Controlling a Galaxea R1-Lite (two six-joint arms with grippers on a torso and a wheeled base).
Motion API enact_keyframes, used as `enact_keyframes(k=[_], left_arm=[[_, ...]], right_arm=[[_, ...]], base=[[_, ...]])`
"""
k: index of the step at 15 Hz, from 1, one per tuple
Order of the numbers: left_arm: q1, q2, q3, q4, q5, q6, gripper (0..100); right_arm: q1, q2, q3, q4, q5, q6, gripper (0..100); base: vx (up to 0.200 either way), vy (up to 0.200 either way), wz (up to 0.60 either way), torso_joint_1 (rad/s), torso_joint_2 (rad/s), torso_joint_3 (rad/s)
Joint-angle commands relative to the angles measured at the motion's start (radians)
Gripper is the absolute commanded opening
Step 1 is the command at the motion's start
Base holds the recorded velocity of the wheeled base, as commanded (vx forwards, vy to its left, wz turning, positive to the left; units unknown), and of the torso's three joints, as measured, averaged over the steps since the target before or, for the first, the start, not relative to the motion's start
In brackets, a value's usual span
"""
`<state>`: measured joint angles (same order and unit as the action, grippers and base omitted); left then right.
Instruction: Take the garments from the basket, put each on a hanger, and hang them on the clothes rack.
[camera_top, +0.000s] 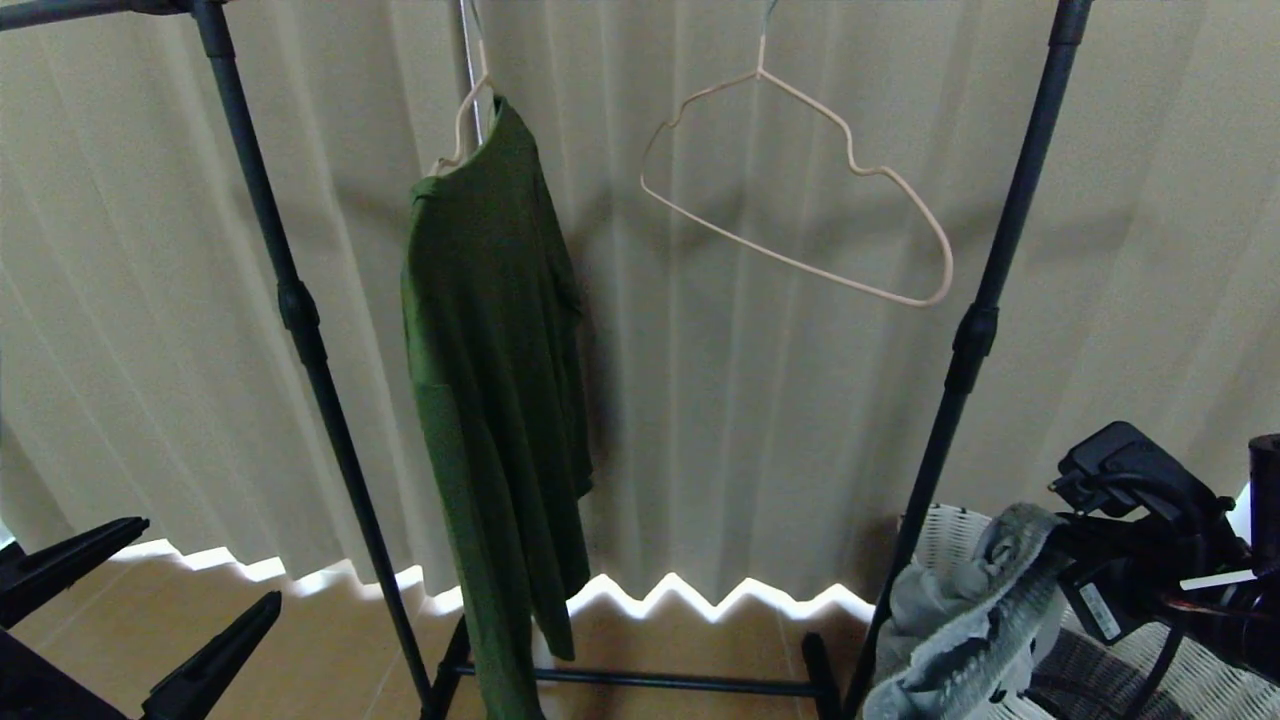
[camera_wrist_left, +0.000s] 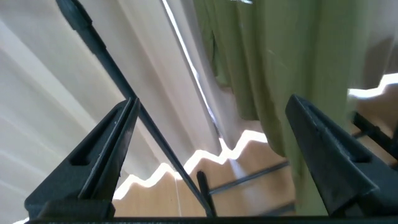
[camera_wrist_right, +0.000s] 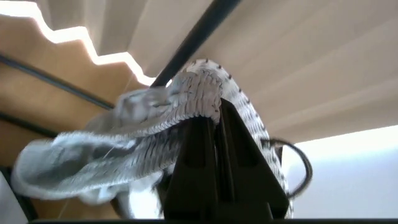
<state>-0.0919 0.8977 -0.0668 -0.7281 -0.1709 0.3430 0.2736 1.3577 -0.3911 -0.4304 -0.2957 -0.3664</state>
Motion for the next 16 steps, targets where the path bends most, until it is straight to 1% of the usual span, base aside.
enact_keyframes(k=[1, 5, 7, 10, 13, 16], left_arm=[[0.0, 0.009, 0.001, 0.001, 0.001, 0.001, 100], [-0.002, 0.015, 0.01, 0.001, -0.001, 0.004, 100], [-0.005, 0.015, 0.027, 0.001, -0.002, 0.008, 100], [-0.003, 0.03, 0.05, 0.003, -0.001, 0.071, 100], [-0.005, 0.102, 0.059, 0.003, 0.001, 0.073, 100], [-0.002, 0.149, 0.039, 0.003, 0.007, 0.071, 100]], right_arm=[[0.001, -0.002, 0.001, -0.001, 0.0, 0.0, 0], [0.001, 0.003, 0.003, 0.001, 0.001, 0.007, 0], [0.001, 0.0, 0.008, 0.001, 0.001, 0.009, 0], [0.001, -0.017, 0.026, 0.001, 0.047, 0.007, 0], [0.001, -0.023, 0.034, 0.001, 0.06, 0.012, 0], [0.004, -0.025, -0.002, 0.001, 0.136, 0.06, 0]], base=[[-0.2, 0.0, 0.0, -0.002, 0.0, -0.002], [-0.2, 0.0, 0.0, 0.001, 0.01, 0.001], [0.0, 0.0, 0.0, 0.0, 0.0, 0.0], [0.0, 0.0, 0.0, 0.0, 0.0, 0.0], [0.0, 0.0, 0.0, 0.0, 0.0, 0.0], [0.0, 0.0, 0.0, 0.0, 0.0, 0.0]])
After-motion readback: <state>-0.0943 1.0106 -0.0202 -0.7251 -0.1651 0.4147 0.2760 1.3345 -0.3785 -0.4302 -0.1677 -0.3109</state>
